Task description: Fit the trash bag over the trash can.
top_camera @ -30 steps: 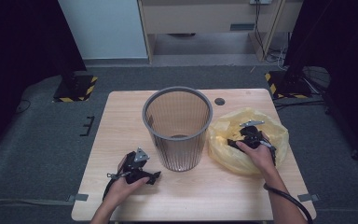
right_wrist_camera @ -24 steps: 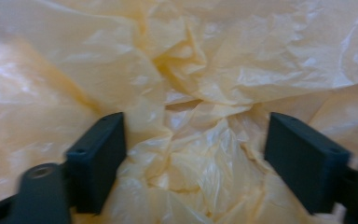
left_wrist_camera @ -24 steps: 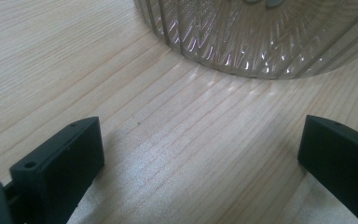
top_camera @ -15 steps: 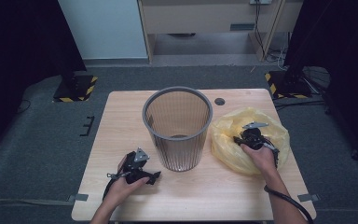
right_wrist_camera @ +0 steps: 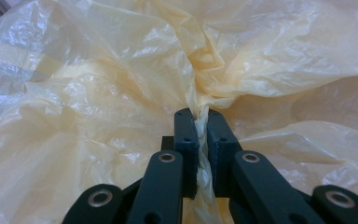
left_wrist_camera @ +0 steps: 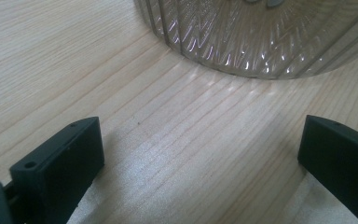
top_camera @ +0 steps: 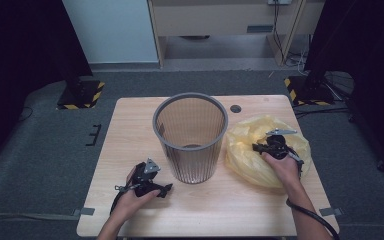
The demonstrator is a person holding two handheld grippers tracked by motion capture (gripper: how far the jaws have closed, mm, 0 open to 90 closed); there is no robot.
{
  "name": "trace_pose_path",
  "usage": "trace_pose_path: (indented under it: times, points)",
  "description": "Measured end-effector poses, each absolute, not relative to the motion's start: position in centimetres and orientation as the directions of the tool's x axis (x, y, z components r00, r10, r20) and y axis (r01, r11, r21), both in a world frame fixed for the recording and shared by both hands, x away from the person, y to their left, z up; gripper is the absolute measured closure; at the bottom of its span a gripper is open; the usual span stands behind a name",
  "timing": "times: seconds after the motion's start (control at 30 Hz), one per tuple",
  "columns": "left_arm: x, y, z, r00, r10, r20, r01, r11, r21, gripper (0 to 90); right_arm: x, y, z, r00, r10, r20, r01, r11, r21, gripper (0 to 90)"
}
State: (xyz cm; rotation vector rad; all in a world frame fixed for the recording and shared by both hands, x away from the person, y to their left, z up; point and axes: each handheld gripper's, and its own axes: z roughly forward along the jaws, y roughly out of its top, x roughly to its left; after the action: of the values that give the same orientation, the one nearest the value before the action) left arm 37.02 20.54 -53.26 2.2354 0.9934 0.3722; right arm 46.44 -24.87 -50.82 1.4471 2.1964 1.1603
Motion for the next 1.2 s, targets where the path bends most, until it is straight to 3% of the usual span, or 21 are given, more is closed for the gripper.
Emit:
trace_pose_path:
  times: [1.2]
  points:
    - [37.1, 20.5, -53.3, 0.674, 0.739, -0.005, 0.55, -0.497, 0.671, 0.0, 41.6, -27.0, -42.9, -0.577, 0.716, 0.393, 0.574, 0.013, 0.819, 86.2]
